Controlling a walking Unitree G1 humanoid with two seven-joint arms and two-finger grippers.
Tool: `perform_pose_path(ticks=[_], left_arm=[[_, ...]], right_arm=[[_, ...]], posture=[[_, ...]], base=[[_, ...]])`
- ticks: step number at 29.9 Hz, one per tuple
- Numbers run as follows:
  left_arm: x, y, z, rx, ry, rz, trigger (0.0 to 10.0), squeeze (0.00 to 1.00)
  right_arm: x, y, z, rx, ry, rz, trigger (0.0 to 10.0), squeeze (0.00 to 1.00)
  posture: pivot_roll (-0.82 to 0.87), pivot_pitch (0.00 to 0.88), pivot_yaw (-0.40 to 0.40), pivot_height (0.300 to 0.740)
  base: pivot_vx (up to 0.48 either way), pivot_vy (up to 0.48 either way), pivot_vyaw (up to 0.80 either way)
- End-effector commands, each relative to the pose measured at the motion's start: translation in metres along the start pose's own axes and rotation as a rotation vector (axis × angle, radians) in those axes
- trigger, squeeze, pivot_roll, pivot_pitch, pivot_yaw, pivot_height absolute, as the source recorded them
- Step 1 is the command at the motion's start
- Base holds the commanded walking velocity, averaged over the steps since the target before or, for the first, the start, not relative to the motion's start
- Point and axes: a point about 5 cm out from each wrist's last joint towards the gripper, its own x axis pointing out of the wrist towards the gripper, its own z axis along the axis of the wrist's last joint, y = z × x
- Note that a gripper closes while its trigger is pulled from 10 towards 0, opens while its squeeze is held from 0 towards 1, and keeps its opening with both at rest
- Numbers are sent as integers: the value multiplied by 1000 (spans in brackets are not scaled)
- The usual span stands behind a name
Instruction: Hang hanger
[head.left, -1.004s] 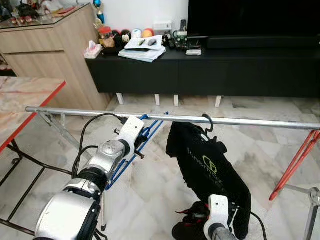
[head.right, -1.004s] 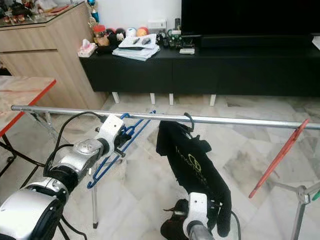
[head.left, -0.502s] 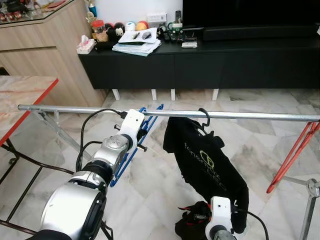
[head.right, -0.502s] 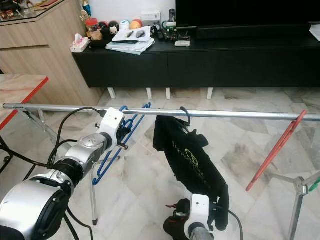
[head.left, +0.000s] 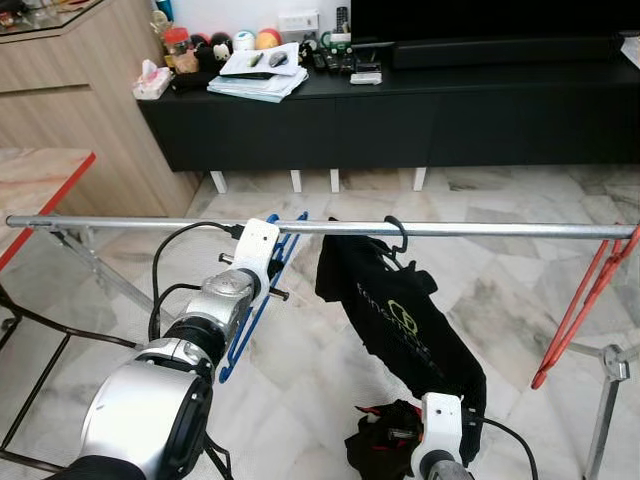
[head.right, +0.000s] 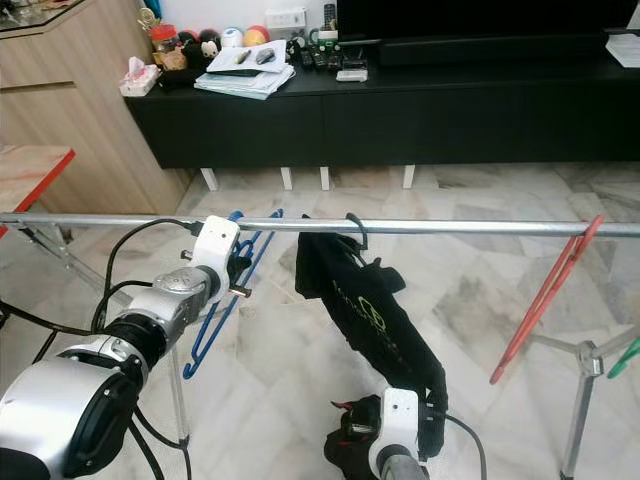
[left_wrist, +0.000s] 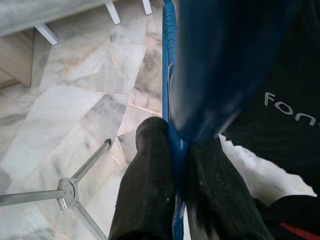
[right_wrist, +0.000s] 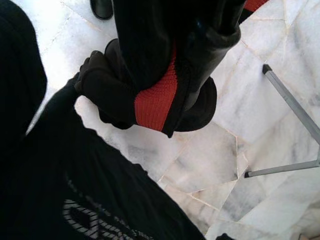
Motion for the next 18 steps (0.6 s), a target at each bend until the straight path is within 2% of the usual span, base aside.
perform_pose_path(ticks=[1,7,13,18], left_arm=[[-2,7,-19,-5,90,20,10000,1000],[-4,13,-24,-36,83,19,10000,1000],[-7,21,-27,-23,65,23,10000,1000],[-8,29,-21,-29,9,34,10000,1000]], right_arm=[[0,3,-1,-3,3,12,10000,0],[1,4,2,-6,2,16,10000,0],[3,5,6,-11,2,20,10000,0],[5,5,10,-12,-3,20,10000,0]], posture=[[-59,168,119,740],[-57,161,115,740],[-47,143,108,740],[-47,131,105,740]], base=[[0,0,0],[0,0,0],[0,0,0],[0,0,0]])
